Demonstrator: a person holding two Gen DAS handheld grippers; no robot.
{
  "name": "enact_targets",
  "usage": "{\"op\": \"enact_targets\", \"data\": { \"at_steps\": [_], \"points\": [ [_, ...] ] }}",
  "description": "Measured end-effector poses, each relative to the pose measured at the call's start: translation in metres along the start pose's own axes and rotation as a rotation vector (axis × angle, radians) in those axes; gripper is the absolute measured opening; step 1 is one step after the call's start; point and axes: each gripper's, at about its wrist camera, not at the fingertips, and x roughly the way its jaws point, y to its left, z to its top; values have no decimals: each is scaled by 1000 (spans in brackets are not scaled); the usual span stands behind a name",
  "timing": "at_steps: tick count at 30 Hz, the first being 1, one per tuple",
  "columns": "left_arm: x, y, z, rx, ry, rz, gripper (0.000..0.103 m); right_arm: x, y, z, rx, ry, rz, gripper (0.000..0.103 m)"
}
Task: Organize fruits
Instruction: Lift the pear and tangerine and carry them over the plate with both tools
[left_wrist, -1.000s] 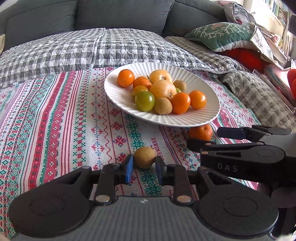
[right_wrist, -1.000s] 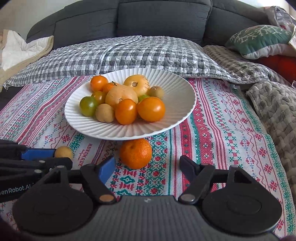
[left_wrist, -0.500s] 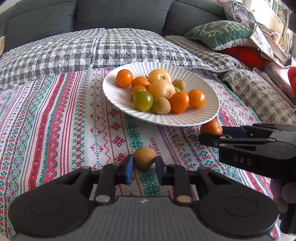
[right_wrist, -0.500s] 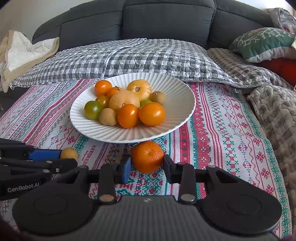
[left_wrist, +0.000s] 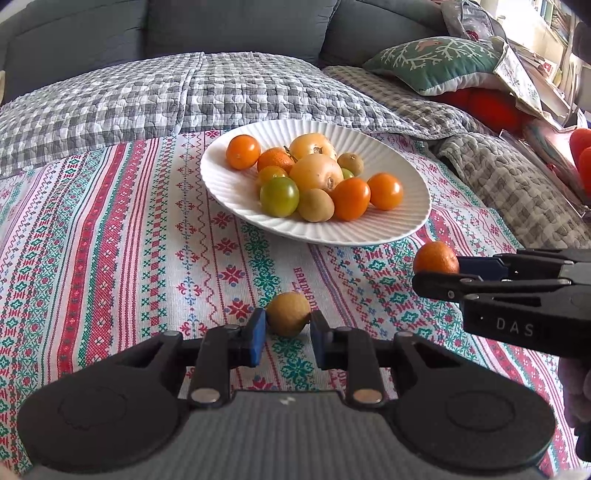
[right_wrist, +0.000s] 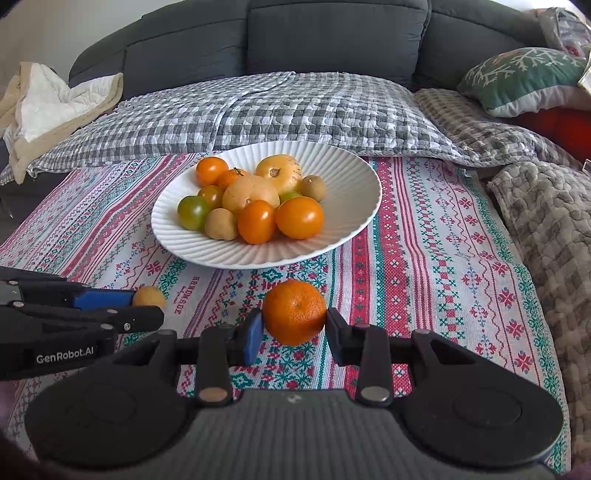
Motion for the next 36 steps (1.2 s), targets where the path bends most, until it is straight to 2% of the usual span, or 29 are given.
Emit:
{"op": "enact_targets", "data": {
  "at_steps": [9,15,27,36],
  "points": [
    [-4,-13,2,8,49,-25,19,-9,2,-2,-14,42,4,33],
    [-10,-19,5,15,46,-41,19,-19,1,1,-3,40,-5,33],
    [-28,-22,15,-6,-2,-54,19,-39,0,12,32,-9,4,33],
    [-41,-26,28,-31,-66,-53,19,-51,-20,25,128,-70,4,33]
  ]
}}
